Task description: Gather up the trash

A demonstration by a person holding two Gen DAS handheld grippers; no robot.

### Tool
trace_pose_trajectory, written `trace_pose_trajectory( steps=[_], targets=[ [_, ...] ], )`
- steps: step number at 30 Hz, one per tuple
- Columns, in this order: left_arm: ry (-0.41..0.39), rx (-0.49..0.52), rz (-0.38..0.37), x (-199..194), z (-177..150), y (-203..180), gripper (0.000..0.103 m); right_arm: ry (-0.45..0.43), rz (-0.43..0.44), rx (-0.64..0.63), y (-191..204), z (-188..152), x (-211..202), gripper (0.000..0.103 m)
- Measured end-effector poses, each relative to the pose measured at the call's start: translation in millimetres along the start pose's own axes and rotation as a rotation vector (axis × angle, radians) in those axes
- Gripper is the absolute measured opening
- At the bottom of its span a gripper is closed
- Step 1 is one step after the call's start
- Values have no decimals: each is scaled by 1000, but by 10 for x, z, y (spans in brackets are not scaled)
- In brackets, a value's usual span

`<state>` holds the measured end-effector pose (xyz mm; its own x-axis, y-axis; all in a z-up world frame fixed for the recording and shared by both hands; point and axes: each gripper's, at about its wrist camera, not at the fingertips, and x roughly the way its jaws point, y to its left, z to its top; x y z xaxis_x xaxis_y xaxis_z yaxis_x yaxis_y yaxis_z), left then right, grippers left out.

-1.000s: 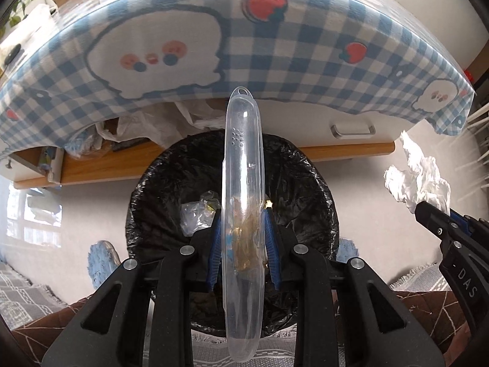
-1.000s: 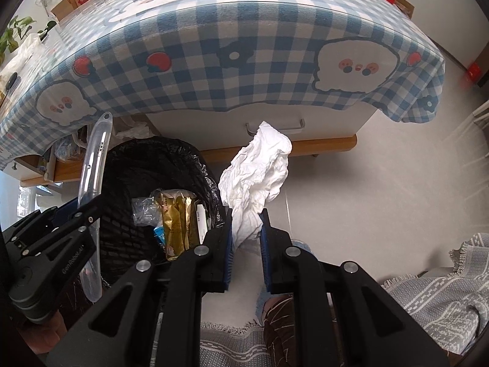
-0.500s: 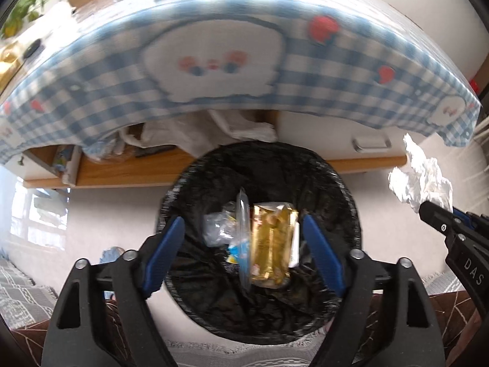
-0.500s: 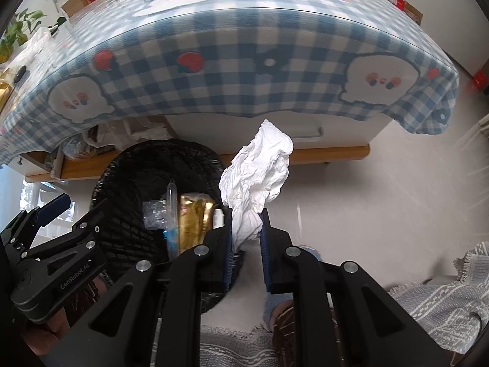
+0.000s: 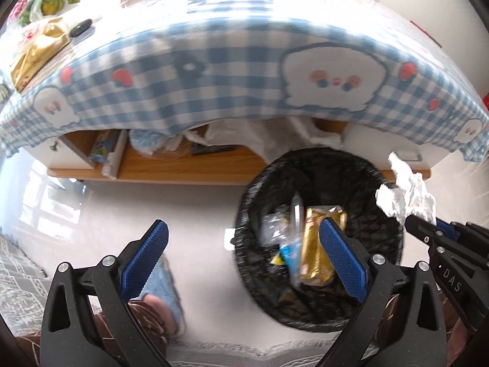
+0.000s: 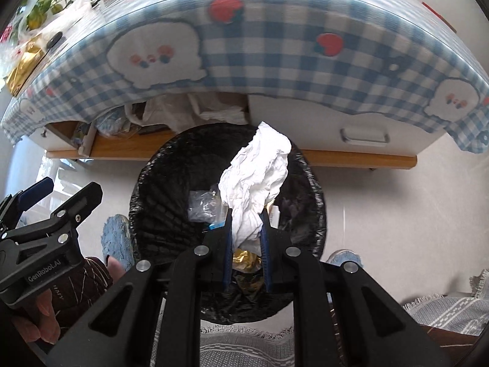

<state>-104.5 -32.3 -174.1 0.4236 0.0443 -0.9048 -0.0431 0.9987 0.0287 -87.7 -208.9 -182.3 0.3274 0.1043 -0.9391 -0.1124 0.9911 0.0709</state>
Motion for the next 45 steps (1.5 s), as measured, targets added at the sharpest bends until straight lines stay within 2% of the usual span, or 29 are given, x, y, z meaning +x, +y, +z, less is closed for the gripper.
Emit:
trace_pose_trajectory(
  steps=[10,14,16,20,22,23,25,28,31,37,41,45],
  targets=[
    [9,-36,-3,-19,8,245,97,-7,25,-4,188,37,40,15],
    [15,-30,-6,-11,-2,250,97,-8,13,-17,227,34,45,19],
    [19,-22,-5,-1,-3,239,97,-7,10,-14,219,30,50,29],
    [18,-12,-7,-11,9,209,97,-5,3,-4,183,21,59,40],
    [18,-18,-13,-23,18,209,97,-8,-2,-2,163,14,56,48],
    [18,-21,-13,-37,21,211,97,-12,-6,-1,148,14,42,54],
    [17,-26,-16,-70,43,216,97,-26,-28,6,103,20,-21,72],
    [5,-30,-13,-200,114,213,97,-76,-57,30,11,62,-240,89],
    [-33,-41,-25,-477,224,214,97,-154,-69,52,-79,121,-595,94],
    [-118,-7,-20,-1190,357,143,97,-292,-88,58,-179,158,-1375,95],
    [-177,-12,-37,-1636,356,150,97,-330,-83,76,-218,127,-1792,95],
    [-230,-13,-56,-1983,324,151,97,-387,-120,56,-177,14,-2182,95]
  ],
)
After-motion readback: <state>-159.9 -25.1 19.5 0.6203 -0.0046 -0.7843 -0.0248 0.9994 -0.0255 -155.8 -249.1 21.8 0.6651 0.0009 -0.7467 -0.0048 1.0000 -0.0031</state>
